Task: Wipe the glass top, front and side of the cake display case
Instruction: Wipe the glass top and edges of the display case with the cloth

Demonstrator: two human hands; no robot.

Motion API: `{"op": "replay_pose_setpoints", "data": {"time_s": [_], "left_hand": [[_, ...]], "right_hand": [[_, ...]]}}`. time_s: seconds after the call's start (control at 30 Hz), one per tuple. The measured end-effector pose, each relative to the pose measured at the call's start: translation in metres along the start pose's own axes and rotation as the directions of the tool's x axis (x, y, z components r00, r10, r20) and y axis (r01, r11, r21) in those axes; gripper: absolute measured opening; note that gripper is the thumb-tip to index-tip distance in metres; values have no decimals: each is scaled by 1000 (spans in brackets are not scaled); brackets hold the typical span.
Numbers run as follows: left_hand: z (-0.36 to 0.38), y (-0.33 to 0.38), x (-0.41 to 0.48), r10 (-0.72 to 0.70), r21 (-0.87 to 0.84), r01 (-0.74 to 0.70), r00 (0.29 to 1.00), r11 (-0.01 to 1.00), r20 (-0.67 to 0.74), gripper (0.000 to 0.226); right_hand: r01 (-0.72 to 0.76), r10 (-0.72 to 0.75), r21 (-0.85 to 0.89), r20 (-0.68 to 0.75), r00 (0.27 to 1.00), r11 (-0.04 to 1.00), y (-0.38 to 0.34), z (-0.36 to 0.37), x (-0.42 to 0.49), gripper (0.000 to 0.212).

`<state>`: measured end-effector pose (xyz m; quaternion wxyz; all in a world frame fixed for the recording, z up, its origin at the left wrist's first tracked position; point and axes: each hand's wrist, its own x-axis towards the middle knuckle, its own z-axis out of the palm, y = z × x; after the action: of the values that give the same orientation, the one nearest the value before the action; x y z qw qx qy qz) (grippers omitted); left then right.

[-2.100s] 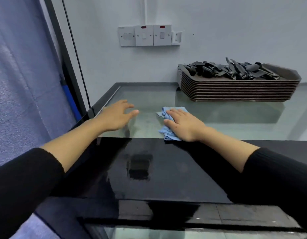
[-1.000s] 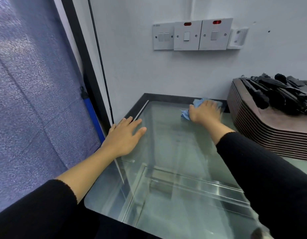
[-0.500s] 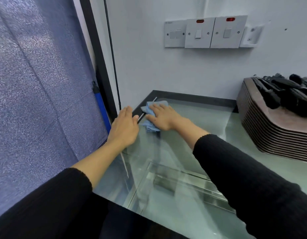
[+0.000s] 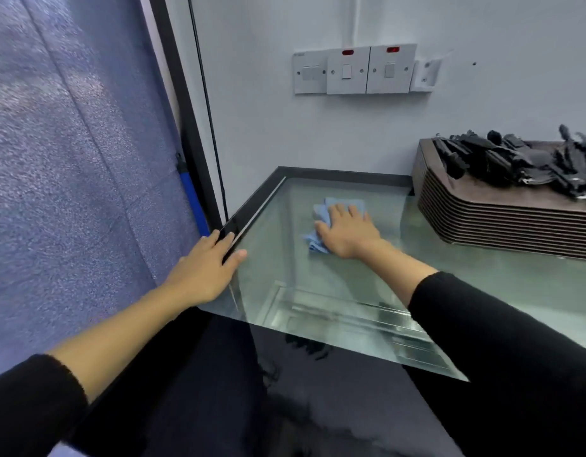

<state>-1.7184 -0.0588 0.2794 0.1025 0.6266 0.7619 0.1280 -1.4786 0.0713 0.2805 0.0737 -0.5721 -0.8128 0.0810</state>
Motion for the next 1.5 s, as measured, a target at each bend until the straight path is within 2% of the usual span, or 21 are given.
{"op": "replay_pose_setpoints", "data": {"time_s": [0.07,0.13,0.2,0.27,0.37,0.43,0.47,0.53,0.67,0.73,0.8,0.87,0.93,1.0,1.07,1.17,1.23,1.33,1.43,1.5], "left_hand": [[-3,-1,-24,35,47,-35,999,998,11,69],[-5,-7,-49,86,67,-88,996,994,29,72],[-6,-13,-74,125,77,-127,992,989,27,81],[-7,-16,-93,121,92,-122,992,988,17,83],[-10,-11,-101,81,87,-81,997,993,-5,63],[-13,-8,-102,70,57,-69,997,996,-17,59],[-13,-8,-102,68,35,-68,998,997,-18,58],[-13,-11,-101,72,-1,-72,997,997,-9,58],[-15,-20,-111,79,13,-80,996,997,37,65],[-12,-32,-131,83,75,-86,996,994,37,76],[-13,-45,-154,80,88,-81,997,993,21,87],[-14,-51,-167,74,73,-75,997,995,19,89],[-13,-49,-166,72,64,-71,997,995,-13,78],[-12,-42,-164,74,34,-72,996,997,-53,69],[-12,-36,-166,75,-53,-79,994,995,-78,70],[-16,-35,-171,27,-240,-57,991,969,-130,72],[-19,-35,-172,-14,-282,-30,988,959,-154,72],[-19,-34,-172,-7,-222,-27,988,975,-152,71],[-15,-36,-173,95,-48,-102,986,994,-135,57],[-11,-31,-177,147,-34,-153,978,988,-146,56]], "right_hand": [[207,-206,-2,45,977,978,-36,5,-43,64],[392,-391,0,80,917,920,-46,4,-97,67],[468,-468,27,111,877,883,-26,-5,-132,71],[402,-401,14,130,907,915,10,-16,-128,67],[122,-121,-8,49,991,993,43,-23,-81,56],[-28,28,-20,-11,1000,999,35,-17,-50,50],[-55,54,-25,-21,998,998,22,-12,-39,53],[-16,15,-44,-17,1000,999,-19,1,-33,59],[276,-273,-24,86,958,961,-103,13,-88,63],[403,-399,-9,112,910,915,-107,16,-129,62],[450,-450,27,121,885,893,-83,10,-160,61],[398,-400,42,140,906,916,-45,1,-178,61],[257,-258,25,99,961,966,-19,-7,-185,61],[116,-116,0,21,993,993,-19,-6,-178,59],[35,-35,-27,-7,999,999,-49,-1,-173,58],[138,-137,-35,37,990,990,-118,17,-190,65],[235,-234,-11,63,970,972,-161,27,-213,68],[253,-253,11,39,967,967,-189,35,-239,65],[187,-188,49,33,982,981,-178,30,-257,63],[157,-158,50,36,987,986,-164,26,-270,63]]}}
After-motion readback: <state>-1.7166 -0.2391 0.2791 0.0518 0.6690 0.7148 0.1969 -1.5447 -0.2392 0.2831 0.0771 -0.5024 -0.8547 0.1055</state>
